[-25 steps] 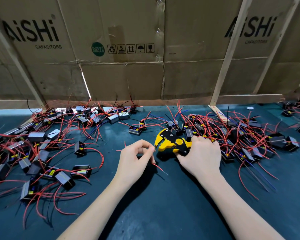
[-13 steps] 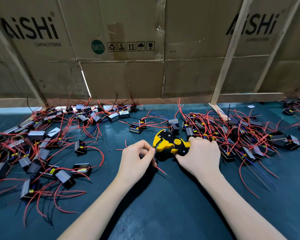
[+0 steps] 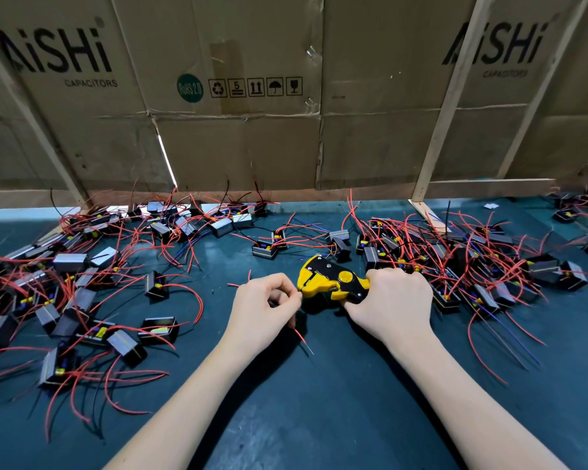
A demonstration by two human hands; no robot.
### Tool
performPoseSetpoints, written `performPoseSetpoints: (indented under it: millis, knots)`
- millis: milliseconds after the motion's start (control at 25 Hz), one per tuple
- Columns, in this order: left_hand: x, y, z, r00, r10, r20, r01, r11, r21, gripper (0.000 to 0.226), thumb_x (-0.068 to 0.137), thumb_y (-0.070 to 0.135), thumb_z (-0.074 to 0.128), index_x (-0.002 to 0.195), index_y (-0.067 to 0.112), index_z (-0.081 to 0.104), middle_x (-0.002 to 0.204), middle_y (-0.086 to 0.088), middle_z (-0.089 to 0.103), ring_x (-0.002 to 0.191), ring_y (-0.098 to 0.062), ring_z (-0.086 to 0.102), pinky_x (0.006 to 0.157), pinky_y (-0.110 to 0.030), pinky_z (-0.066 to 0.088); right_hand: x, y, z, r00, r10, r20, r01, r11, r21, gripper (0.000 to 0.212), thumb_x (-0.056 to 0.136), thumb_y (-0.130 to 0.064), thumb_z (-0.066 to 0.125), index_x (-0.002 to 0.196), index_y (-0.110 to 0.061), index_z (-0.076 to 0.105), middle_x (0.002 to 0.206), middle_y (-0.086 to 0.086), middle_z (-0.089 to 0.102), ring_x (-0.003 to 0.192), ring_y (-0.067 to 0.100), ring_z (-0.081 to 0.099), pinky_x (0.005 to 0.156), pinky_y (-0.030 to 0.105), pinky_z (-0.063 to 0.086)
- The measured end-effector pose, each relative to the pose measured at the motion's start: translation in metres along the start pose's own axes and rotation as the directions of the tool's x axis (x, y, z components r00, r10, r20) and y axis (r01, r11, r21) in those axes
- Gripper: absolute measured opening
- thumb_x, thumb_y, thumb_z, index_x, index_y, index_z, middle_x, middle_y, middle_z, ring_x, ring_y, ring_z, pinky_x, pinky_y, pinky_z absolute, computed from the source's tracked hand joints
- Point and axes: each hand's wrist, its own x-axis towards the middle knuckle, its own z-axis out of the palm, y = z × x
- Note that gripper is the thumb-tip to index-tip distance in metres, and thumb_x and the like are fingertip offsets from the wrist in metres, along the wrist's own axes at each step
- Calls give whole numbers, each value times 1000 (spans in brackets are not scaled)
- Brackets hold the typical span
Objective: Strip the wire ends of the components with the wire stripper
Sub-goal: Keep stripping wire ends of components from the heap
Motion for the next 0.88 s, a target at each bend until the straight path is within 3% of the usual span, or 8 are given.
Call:
performPoseSetpoints:
  millis: [120, 280, 480, 560, 680, 880]
  knots:
    - [4, -3, -7, 998, 3, 65, -2, 1000, -15, 17, 89, 15, 66, 73, 17, 63, 54, 3, 66, 51, -3, 53, 59, -14, 39, 0, -1, 1, 999, 47, 19, -47, 999, 5, 45, 73, -69, 56, 75, -24, 56, 84, -2, 64, 82, 25, 65, 61, 28, 31]
    - [4, -8, -21, 940, 46, 339, -6, 993, -118, 7, 86, 20, 74, 86, 16, 68, 75, 1, 70, 71, -9, 63, 74, -23, 50, 1, 5, 0, 996, 70, -64, -67, 996, 52, 50, 68, -68, 64, 80, -19, 66, 82, 3, 66, 81, 29, 66, 64, 32, 35]
    - [5, -11, -29, 869, 85, 487, -104, 995, 11, 12, 76, 17, 82, 83, 20, 74, 81, 3, 73, 78, -11, 67, 77, -26, 53, 2, 19, 8, 985, 99, -139, -88, 993, 82, 55, 67, -65, 68, 81, -12, 64, 82, 7, 66, 83, 31, 64, 73, 38, 37]
    - [5, -11, -29, 877, 92, 472, -131, 990, 49, 7, 78, 17, 80, 80, 20, 73, 78, 5, 72, 76, -13, 66, 76, -31, 52, 2, 21, 10, 982, 114, -153, -97, 989, 116, 53, 66, -64, 69, 79, -12, 65, 79, 7, 65, 81, 32, 64, 72, 37, 37]
    - [5, -11, -22, 929, 127, 347, -152, 987, 46, 9, 85, 16, 74, 80, 20, 67, 77, 4, 68, 71, -6, 60, 72, -25, 49, 2, 21, 9, 983, 117, -142, -100, 988, 117, 53, 67, -65, 67, 82, -14, 66, 81, 5, 66, 84, 31, 64, 73, 37, 36]
    - [7, -12, -9, 991, 14, 131, 4, 990, -139, 9, 89, 10, 68, 83, 15, 64, 76, 2, 62, 68, -7, 54, 67, -19, 46, 0, 16, 9, 991, 73, -114, -66, 996, 61, 54, 64, -63, 70, 89, -15, 68, 87, 5, 67, 87, 30, 62, 78, 37, 36]
